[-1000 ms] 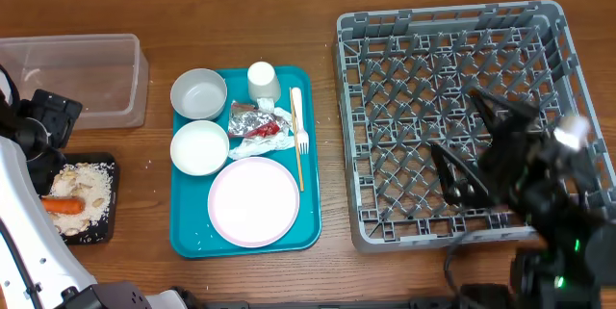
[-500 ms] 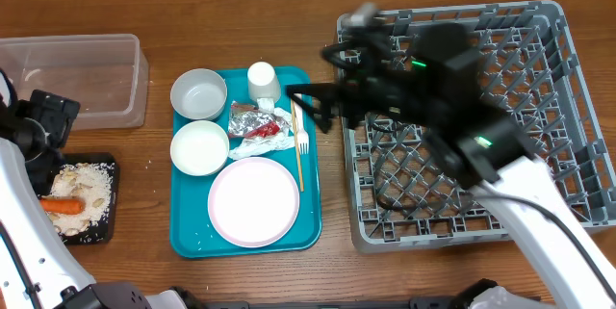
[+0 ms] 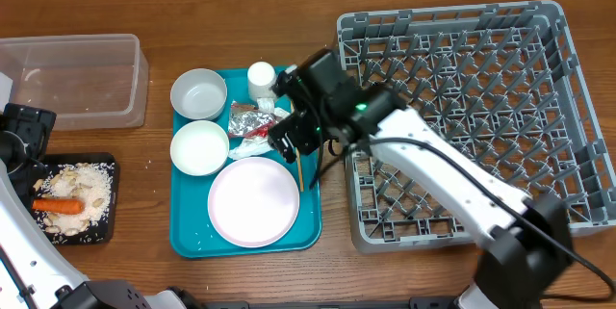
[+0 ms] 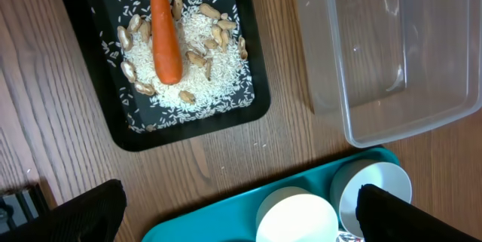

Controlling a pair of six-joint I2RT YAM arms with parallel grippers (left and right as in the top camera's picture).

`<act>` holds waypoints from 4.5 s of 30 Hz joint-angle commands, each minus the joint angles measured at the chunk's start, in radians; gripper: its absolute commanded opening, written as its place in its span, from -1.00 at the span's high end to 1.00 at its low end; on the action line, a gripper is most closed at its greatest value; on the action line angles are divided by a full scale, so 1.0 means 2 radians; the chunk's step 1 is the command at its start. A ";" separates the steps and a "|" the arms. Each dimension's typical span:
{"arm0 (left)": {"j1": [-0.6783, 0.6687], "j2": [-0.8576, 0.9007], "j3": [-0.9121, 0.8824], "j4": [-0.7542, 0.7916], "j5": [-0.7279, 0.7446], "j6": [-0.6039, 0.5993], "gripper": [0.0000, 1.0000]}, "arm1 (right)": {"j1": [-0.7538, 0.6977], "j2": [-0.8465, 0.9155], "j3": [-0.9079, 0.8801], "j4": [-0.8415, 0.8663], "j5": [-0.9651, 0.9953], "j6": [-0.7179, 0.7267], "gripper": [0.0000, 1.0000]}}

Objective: Sort waste into correct bins and load items into the dishwasher rack
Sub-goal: 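Reach the right gripper left from the dish rack to the white plate, then grasp the rim of the white plate with the right gripper, then lift the white plate and carry it right over the dish rack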

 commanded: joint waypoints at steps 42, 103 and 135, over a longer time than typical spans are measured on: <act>0.000 0.005 0.006 0.000 -0.007 -0.004 -1.00 | 0.084 0.153 0.012 -0.008 0.060 -0.017 -0.05; 0.000 0.005 0.006 0.001 -0.007 -0.004 -1.00 | 0.074 0.136 0.084 -0.130 0.055 0.009 0.92; 0.000 0.005 0.006 0.001 -0.007 -0.004 -1.00 | -0.303 0.005 0.209 -0.144 0.265 0.042 0.92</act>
